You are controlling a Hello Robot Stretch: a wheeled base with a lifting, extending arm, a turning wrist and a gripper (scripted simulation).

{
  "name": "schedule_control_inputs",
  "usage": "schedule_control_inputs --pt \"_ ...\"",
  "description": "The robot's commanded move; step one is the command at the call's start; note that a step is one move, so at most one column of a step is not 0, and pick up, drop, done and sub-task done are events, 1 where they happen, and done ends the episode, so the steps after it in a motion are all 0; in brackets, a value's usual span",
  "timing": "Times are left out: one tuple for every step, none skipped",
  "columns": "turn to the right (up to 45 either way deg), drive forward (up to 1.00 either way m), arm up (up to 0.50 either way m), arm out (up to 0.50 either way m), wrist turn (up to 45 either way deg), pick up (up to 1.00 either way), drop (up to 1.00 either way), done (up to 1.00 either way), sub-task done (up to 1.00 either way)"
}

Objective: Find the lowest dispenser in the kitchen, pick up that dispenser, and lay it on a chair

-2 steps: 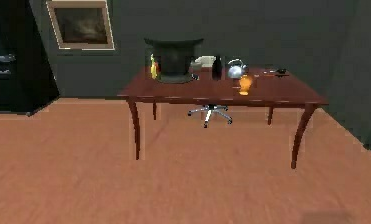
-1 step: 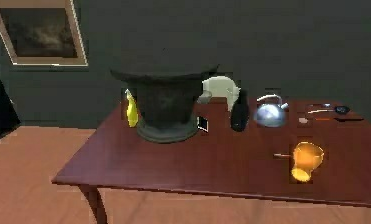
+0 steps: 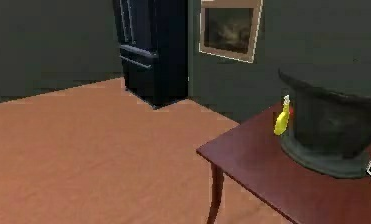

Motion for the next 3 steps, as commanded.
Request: schedule_control_inputs --pt "-45.0 0.00 0.00 0.00 0.0 0.00 0.00 0.00 0.00" --pt "-15.0 0.00 0.00 0.00 0.0 0.00 0.00 0.00 0.00" --pt "45.0 0.00 0.00 0.00 0.0 0.00 0.00 0.00 0.00"
